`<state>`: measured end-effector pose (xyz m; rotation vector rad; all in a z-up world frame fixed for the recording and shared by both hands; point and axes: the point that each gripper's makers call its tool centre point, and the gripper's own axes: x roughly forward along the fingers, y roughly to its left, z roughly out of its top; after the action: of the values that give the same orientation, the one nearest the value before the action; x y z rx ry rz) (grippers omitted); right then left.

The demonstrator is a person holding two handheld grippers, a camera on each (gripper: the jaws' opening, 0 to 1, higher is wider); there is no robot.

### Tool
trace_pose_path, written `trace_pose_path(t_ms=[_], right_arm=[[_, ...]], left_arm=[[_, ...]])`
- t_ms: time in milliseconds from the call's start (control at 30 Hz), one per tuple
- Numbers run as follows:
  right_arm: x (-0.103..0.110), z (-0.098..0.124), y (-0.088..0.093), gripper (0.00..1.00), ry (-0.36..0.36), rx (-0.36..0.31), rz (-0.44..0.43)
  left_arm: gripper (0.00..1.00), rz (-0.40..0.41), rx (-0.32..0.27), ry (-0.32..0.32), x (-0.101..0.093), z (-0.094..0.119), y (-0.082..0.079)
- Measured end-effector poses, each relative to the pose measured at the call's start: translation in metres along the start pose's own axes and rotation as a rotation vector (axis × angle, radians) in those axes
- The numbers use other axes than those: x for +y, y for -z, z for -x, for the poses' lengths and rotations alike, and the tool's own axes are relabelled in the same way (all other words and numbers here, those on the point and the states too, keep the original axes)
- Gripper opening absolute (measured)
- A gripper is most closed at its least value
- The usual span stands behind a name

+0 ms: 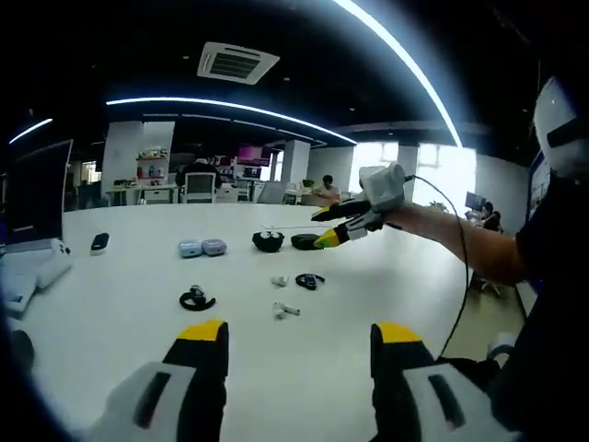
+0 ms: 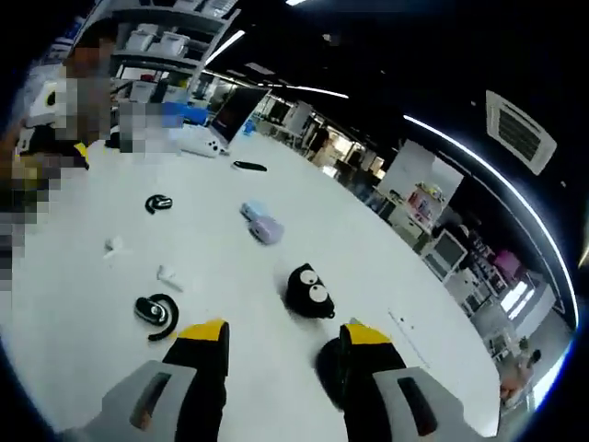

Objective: Pick up the earbuds from the table and place the earbuds into the earbud case

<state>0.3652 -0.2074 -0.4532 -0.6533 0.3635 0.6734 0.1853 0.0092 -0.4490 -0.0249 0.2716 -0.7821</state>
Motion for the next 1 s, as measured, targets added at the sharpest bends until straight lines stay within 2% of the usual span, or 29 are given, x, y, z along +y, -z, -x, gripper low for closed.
trace_pose_path(t_ms=[100, 300, 567, 733, 1000], right_arm=[[-0.014, -0.024, -0.001, 0.47, -0.023, 0.027, 0.028], [-0.022, -0.055, 0.005, 0.47, -0.069, 0.116, 0.097], [-0.027, -0.097, 0.011, 0.46, -0.132, 0.201, 0.132], [-0.027, -0.106, 0.008, 0.42, -0.158, 0.234, 0.142], [-0.028, -0.115, 0.006, 0.39, -0.201, 0.28, 0.18]], left_arm=[[0.64, 0.01, 0.0, -0.013, 0.004, 0.008, 0.006], [0.64, 0.035, 0.007, -0.017, 0.005, 0.014, 0.017], [0.64, 0.026, -0.014, -0.01, -0.005, 0.024, 0.01], [0.64, 0.039, -0.004, -0.027, -0.001, 0.031, 0.018], [0.64, 0.03, 0.021, -0.022, -0.004, 0.032, 0.021]])
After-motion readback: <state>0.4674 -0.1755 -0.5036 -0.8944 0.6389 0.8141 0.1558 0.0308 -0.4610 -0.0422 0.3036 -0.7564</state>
